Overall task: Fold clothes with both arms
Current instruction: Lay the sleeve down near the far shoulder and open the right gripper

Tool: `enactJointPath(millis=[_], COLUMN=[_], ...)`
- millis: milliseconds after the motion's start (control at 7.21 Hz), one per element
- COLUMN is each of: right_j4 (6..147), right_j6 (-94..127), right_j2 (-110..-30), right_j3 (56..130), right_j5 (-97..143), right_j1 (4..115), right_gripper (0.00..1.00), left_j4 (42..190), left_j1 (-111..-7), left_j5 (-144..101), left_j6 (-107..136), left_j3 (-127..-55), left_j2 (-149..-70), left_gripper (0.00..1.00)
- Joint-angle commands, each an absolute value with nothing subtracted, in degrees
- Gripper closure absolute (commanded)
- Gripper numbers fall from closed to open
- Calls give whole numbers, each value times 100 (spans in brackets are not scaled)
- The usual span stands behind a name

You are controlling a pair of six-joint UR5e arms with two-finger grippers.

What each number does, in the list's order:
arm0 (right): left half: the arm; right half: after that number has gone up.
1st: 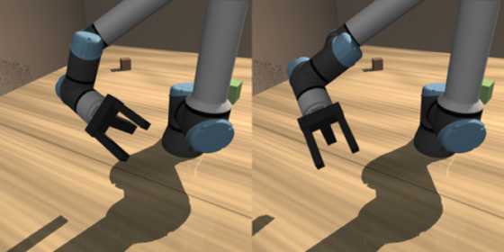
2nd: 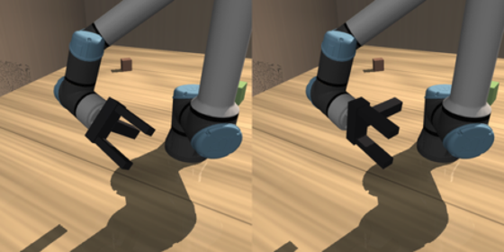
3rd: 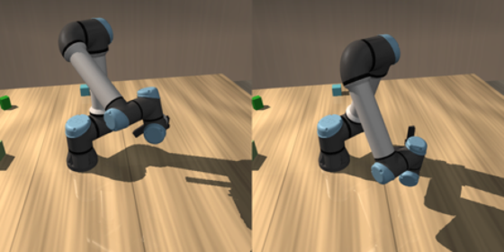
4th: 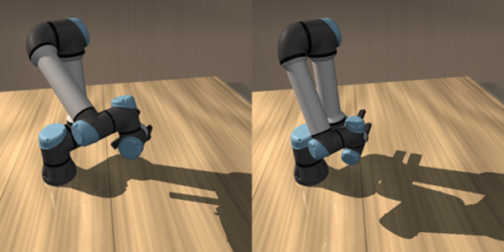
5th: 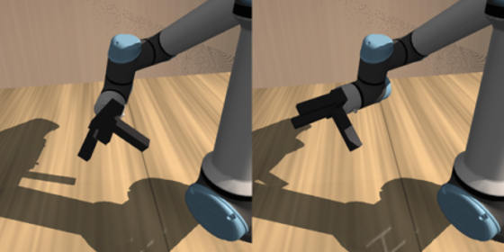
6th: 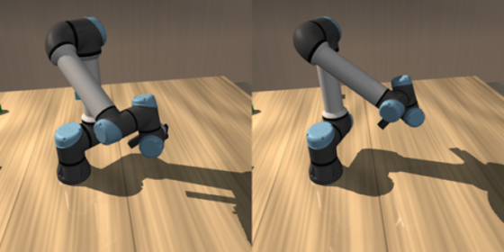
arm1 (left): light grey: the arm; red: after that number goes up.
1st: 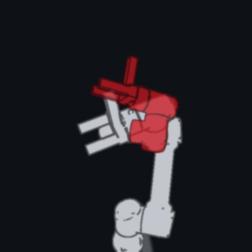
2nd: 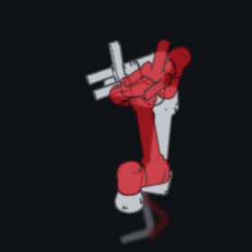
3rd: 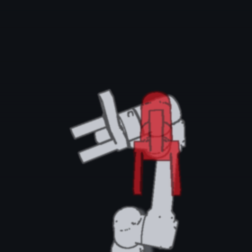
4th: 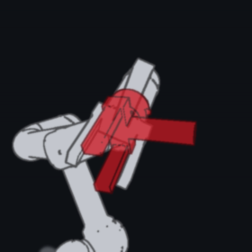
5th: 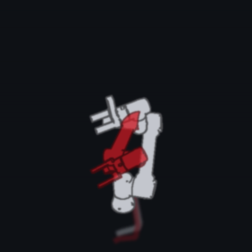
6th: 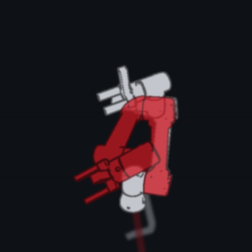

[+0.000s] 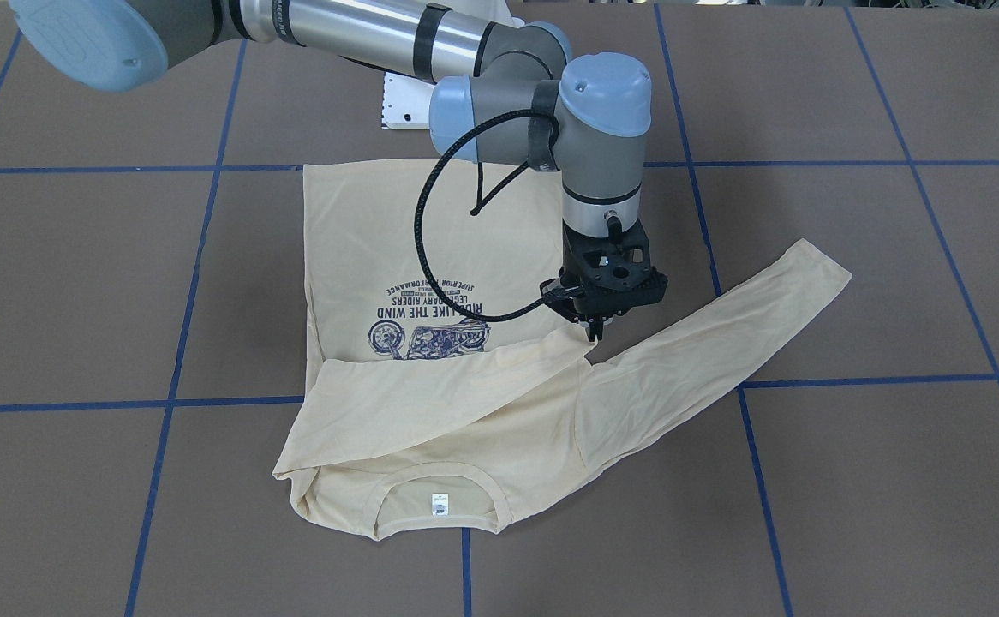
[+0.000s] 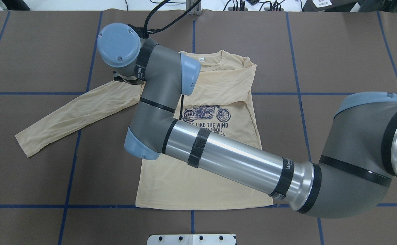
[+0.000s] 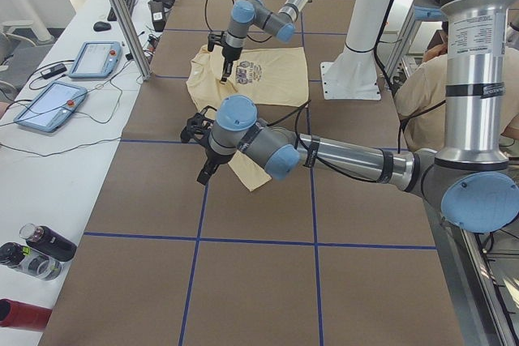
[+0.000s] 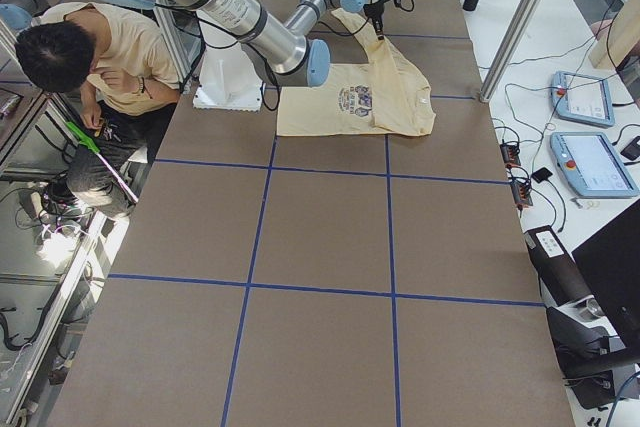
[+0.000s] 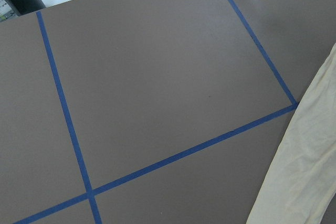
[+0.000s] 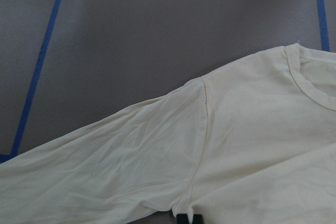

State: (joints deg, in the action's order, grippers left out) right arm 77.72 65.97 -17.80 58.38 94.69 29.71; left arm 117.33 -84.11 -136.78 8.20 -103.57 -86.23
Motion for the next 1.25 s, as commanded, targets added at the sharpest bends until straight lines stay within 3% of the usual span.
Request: enactJointPath(millis=[0,555,693,832,1109], right_j4=[7648,7471,7471,7471,7471], right_j6=[6592,6618,6670,6688,6715], right_j2=[-1767,-1487,-1477,-1477,-1468], right_j3=[5731,5293,5265,5265,5282], right_j5=[9439,9378,9378,9369,9387], right_j1=[2927,2900,2892,2892,2900], right_gripper=[100,100,56,2,1], left_j4=[11733,11733,11733,11733,11638], left_j1=[-8411,-8411,-8411,-8411,-8402], left_j5=[-13685,-13711,-13711,-13711,-13772], left_j6=[817,826,817,817,922], left_j3=[-10371,-10424,-10424,-10424,-10406], left_j2=[-8613,-8587,-8587,-8587,-8596], left_gripper=[0,0,0,0,0])
